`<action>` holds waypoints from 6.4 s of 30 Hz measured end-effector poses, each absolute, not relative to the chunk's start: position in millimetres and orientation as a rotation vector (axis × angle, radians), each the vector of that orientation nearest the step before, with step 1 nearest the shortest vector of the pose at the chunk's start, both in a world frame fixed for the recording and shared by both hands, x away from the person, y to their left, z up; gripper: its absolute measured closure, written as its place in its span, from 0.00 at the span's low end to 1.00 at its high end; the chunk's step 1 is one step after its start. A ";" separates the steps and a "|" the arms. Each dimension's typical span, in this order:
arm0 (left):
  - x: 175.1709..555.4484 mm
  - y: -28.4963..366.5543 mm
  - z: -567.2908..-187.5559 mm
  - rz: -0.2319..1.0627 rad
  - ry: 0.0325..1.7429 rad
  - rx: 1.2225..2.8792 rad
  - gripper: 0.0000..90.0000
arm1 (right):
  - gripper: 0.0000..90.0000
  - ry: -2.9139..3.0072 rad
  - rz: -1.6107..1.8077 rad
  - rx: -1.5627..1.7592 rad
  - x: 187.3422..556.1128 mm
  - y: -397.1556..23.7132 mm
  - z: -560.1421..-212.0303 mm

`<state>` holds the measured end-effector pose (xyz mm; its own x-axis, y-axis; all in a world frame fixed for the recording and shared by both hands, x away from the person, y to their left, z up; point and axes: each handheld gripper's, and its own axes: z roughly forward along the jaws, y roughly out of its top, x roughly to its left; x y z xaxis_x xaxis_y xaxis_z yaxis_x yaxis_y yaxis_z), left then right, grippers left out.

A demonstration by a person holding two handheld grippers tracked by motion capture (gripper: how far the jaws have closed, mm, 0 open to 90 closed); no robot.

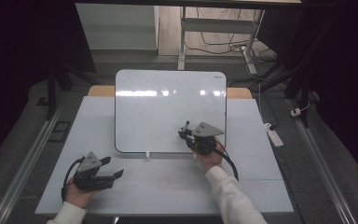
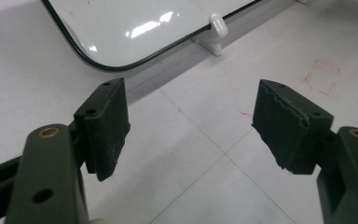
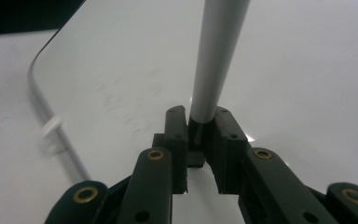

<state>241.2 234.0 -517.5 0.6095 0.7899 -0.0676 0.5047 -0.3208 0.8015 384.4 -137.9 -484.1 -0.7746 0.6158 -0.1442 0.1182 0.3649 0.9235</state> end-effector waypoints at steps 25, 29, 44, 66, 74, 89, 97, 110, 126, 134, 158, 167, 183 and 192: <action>241.5 234.0 -517.2 0.435 1.025 1.993 0.31 | 0.87 2.266 1.338 0.590 369.6 -144.2 -493.3; 241.1 233.3 -517.0 0.438 1.023 1.995 0.31 | 0.87 2.276 1.324 0.612 369.6 -148.8 -491.4; 240.4 234.5 -514.6 0.461 1.024 1.970 0.31 | 0.86 2.325 1.525 0.614 331.8 -176.3 -467.4; 247.9 171.0 -463.6 0.456 0.763 1.952 0.33 | 0.86 2.494 1.530 0.532 307.8 -156.0 -474.1; 259.6 129.4 -444.5 0.413 0.643 1.954 0.36 | 0.86 2.519 1.552 0.552 308.2 -150.6 -476.6; 267.5 88.6 -433.9 0.359 0.544 1.956 0.46 | 0.86 2.570 1.541 0.572 310.5 -139.5 -482.3; 272.7 75.9 -438.1 0.341 0.522 1.972 0.68 | 0.86 2.582 1.550 0.568 309.2 -137.0 -482.6; 273.9 72.2 -440.0 0.357 0.513 1.998 0.90 | 0.86 2.590 1.547 0.567 308.3 -136.1 -483.1; 273.4 85.5 -434.8 0.384 0.553 1.959 0.91 | 0.69 2.514 1.576 0.541 303.4 -136.8 -480.2; 285.6 124.6 -429.4 0.443 0.700 1.933 0.91 | 0.57 2.398 1.580 0.550 300.1 -161.9 -472.0; 363.2 197.7 -431.8 0.470 1.120 2.002 0.90 | 0.54 2.171 1.395 0.831 295.3 -285.3 -478.1; 374.3 197.4 -442.5 0.469 1.186 2.060 0.91 | 0.54 2.185 1.360 0.805 294.7 -281.8 -479.8; 378.8 177.6 -448.9 0.533 1.148 2.157 0.80 | 0.54 2.188 1.357 0.802 296.3 -283.5 -481.2; 350.8 192.9 -431.9 0.544 1.045 2.037 0.51 | 0.54 2.183 1.347 0.823 299.6 -288.2 -483.3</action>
<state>350.8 192.9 -431.9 0.5727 0.8193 0.0264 0.4910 -0.3686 0.7893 299.6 -288.2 -483.3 -0.7239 0.6872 -0.0602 0.2545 0.3472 0.9026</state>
